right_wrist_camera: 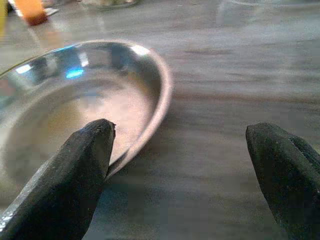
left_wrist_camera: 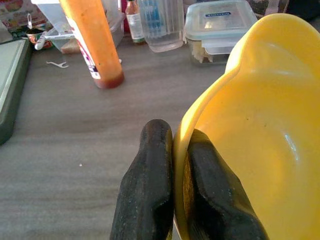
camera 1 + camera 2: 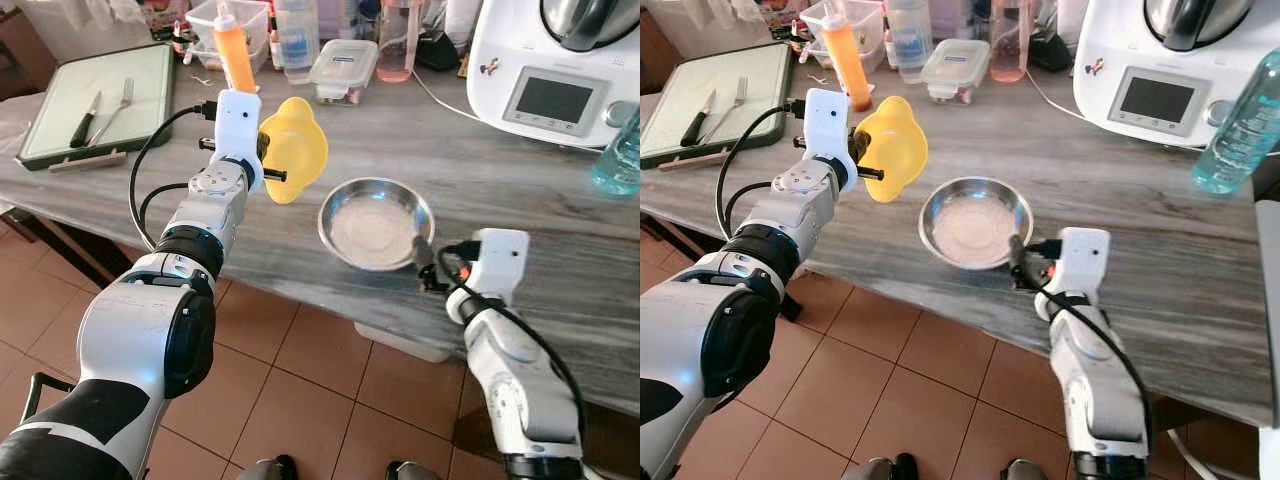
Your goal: Setting the table
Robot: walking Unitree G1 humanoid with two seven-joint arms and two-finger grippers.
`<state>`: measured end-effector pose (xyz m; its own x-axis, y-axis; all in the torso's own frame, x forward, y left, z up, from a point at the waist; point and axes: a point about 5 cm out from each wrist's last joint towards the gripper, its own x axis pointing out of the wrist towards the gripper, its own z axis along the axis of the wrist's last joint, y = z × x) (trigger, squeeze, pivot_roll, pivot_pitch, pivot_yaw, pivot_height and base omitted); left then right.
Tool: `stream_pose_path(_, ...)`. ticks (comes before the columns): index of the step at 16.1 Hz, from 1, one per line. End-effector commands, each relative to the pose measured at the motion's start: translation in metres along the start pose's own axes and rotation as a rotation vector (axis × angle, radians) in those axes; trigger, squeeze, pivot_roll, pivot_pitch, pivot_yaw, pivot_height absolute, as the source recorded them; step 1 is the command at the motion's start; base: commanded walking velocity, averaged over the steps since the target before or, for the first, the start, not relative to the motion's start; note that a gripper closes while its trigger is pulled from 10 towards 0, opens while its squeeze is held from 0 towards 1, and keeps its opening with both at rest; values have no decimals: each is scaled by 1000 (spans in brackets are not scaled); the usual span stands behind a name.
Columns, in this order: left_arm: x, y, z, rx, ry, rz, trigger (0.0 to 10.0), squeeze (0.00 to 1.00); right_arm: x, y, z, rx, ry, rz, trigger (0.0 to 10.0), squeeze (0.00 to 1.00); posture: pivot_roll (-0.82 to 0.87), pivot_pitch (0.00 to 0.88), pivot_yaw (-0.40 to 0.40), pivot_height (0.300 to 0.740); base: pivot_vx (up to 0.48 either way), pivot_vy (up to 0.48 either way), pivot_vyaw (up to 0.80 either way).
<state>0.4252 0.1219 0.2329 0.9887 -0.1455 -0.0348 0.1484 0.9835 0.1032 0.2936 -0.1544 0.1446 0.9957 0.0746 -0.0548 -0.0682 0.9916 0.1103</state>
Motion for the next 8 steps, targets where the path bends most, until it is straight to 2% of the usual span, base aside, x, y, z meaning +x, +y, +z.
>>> stream_pose_path(1,1,2,10,8,-20,1,10000,0,-6,4,-7,7,28,14,10000,0,-66,171,83,740,0,0,0)
stream_pose_path(4,1,0,11,8,-21,-9,10000,0,-21,1,-3,-69,20,10,10000,0,-66,171,83,740,0,0,0)
stream_pose_path(8,1,1,12,8,-21,-11,10000,0,-43,4,0,-97,18,34,10000,0,-70,166,79,740,0,0,0)
